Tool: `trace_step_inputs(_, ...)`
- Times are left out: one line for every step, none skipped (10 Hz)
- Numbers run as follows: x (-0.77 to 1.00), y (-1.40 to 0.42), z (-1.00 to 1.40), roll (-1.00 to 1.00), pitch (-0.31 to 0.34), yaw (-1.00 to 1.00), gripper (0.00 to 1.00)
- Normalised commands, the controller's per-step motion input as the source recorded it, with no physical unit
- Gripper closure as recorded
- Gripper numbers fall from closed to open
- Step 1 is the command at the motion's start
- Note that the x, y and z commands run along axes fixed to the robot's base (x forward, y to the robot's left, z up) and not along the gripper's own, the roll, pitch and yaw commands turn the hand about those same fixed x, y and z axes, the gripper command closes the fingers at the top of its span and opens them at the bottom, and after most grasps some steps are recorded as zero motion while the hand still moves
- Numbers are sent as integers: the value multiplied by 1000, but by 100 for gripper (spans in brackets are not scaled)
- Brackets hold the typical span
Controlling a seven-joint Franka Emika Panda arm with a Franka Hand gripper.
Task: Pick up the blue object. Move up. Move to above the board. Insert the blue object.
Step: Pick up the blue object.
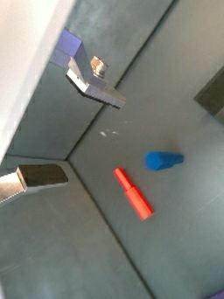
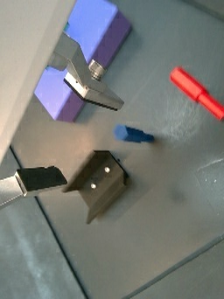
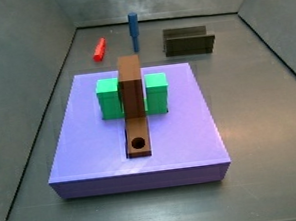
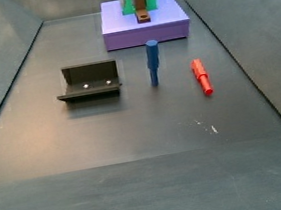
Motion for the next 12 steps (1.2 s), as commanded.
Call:
trace_step_inputs(0, 0, -17, 0, 0, 0, 0)
trace_step_inputs(20, 0, 0, 0, 26, 0, 0)
trace_step_inputs(0, -11, -51, 0, 0, 0, 0)
trace_step_inputs(0, -317, -380, -16, -87, 0, 0)
trace_step_inputs(0, -369, -517, -46, -139, 0, 0)
trace_step_inputs(0, -303, -617, -107, -164, 0, 0)
trace_step_inputs(0, -149, -706, -126, -164, 0, 0)
trace_step_inputs(0, 0, -606, -174, -143, 0, 0)
trace_step_inputs(186, 0, -366, -203, -79, 0, 0)
trace_step_inputs(166, 0, -309, -216, -84, 0, 0)
trace_step_inputs(114, 0, -291, -210, -91, 0, 0)
trace_step_inputs(77, -3, -303, -204, -93, 0, 0)
